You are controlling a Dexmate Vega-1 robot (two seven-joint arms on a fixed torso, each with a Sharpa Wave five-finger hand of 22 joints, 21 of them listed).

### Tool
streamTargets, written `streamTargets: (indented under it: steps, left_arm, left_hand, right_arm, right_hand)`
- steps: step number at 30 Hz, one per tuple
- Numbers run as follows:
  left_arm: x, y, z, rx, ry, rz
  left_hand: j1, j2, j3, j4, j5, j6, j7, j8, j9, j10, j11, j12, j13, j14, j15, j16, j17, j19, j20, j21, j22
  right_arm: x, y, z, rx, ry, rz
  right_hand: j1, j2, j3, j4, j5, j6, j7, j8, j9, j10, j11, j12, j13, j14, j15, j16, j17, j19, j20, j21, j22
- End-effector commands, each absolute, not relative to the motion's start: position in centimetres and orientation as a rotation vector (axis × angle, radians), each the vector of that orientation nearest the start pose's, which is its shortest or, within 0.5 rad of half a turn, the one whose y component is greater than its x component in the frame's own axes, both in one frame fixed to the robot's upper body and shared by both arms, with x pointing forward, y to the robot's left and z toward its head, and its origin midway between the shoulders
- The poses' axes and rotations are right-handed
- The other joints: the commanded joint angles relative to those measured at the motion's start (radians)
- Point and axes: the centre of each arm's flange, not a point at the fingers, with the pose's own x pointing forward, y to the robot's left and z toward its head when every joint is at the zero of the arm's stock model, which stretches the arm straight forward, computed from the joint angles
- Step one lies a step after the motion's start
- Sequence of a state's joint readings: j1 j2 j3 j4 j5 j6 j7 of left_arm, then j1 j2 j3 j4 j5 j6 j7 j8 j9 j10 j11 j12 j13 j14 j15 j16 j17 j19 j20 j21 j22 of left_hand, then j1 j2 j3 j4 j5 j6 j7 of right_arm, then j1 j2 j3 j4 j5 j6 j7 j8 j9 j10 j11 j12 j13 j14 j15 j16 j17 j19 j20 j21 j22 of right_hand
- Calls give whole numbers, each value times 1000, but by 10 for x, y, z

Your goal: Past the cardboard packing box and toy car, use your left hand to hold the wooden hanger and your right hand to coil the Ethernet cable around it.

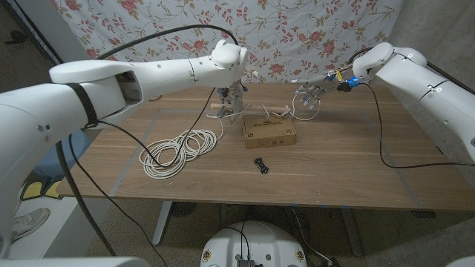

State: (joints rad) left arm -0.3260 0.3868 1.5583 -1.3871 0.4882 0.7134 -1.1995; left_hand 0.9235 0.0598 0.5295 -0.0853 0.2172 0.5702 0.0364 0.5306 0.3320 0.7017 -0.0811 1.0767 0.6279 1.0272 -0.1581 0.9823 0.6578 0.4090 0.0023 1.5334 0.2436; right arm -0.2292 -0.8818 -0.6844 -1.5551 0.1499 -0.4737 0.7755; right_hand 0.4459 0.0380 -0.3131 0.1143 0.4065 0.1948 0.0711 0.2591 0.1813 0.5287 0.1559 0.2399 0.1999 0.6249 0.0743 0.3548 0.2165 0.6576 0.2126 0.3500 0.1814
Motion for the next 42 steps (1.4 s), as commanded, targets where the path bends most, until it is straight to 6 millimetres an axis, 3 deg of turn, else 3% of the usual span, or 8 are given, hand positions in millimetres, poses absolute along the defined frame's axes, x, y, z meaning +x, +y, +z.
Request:
streamTargets:
  steps: [1, 3, 10, 14, 22, 26, 34, 42]
  left_arm:
    - [621, 62, 149, 2102, 504, -231]
    - [618, 61, 149, 2143, 517, -183]
    - [609, 59, 151, 2209, 491, -70]
    - [600, 59, 155, 2225, 404, -4]
    - [576, 66, 165, 2149, 65, 74]
    - [564, 73, 167, 2074, -137, 119]
    - [548, 93, 167, 1850, -470, 118]
    - [541, 115, 165, 1570, -695, 48]
  left_hand:
    - [-22, -64, -71, 2, 52, -76, -10, -79, -20, -131, 7, -179, -138, -184, -4, -171, -187, -153, 59, -130, -73]
    - [-43, -118, -92, 12, 93, -155, -8, -129, -34, -221, 17, -276, -189, -368, 25, -324, -290, -282, 115, -239, -75]
    - [-90, -208, -215, 45, 207, -444, -1, -283, -88, -536, 81, -528, -273, -749, 148, -549, -401, -503, 148, -466, -71]
    - [-139, -206, -326, 79, 267, -617, -6, -344, -126, -721, 121, -664, -310, -995, 242, -653, -427, -645, 170, -593, -67]
    - [-233, -137, -457, 173, 310, -971, -34, -360, -143, -1046, 172, -829, -337, -1317, 302, -777, -423, -851, 188, -748, -56]
    - [-258, -124, -481, 193, 307, -1028, -52, -356, -143, -1088, 171, -844, -337, -1364, 301, -784, -420, -893, 186, -773, -54]
    - [-293, -110, -502, 217, 294, -1021, -90, -343, -143, -1096, 162, -844, -338, -1375, 289, -779, -419, -888, 194, -779, -54]
    - [-319, -108, -522, 229, 278, -1001, -123, -336, -145, -1088, 154, -840, -342, -1373, 278, -777, -422, -866, 192, -780, -56]
  right_arm:
    - [611, -292, 167, -1031, -59, 520]
    - [610, -291, 167, -1032, -63, 520]
    - [609, -288, 167, -1031, -73, 519]
    - [608, -287, 167, -1029, -79, 518]
    - [608, -285, 166, -1007, -130, 503]
    - [605, -285, 165, -983, -211, 480]
    - [601, -285, 162, -890, -417, 458]
    - [611, -288, 152, -709, -613, 505]
  right_hand:
    - [4, 3, -5, -1, -2, -3, -12, -7, 3, -7, 4, -6, 1, -8, -2, -3, 4, -3, 3, -9, 1]
    - [5, 4, -5, -1, -2, -5, -14, -10, 3, -10, 5, -8, 2, -16, -2, -6, 5, -6, 4, -12, 1]
    - [7, 4, -6, -1, -3, -7, -23, -16, 4, -16, 4, -14, 2, -36, -4, -14, 8, -18, 4, -22, 1]
    - [7, 5, -6, -1, -4, -7, -26, -19, 4, -20, 2, -16, 3, -41, -1, -17, 9, -24, 4, -26, 1]
    - [9, 6, -7, 0, -7, -16, -42, -37, 5, -52, 1, -33, 6, -130, 21, -54, 15, -76, 4, -62, 1]
    - [5, 11, -8, 4, -12, -36, -57, -58, 7, -157, 4, -54, 10, -274, 61, -115, 22, -179, 4, -127, 2]
    - [9, 38, 2, 4, -30, -76, -90, -68, 8, -353, -10, -58, 11, -512, 73, -170, 23, -408, 1, -175, 2]
    - [27, 55, 13, -4, -41, -93, -107, -69, 8, -424, -24, -57, 10, -614, 57, -176, 16, -510, -10, -176, 0]
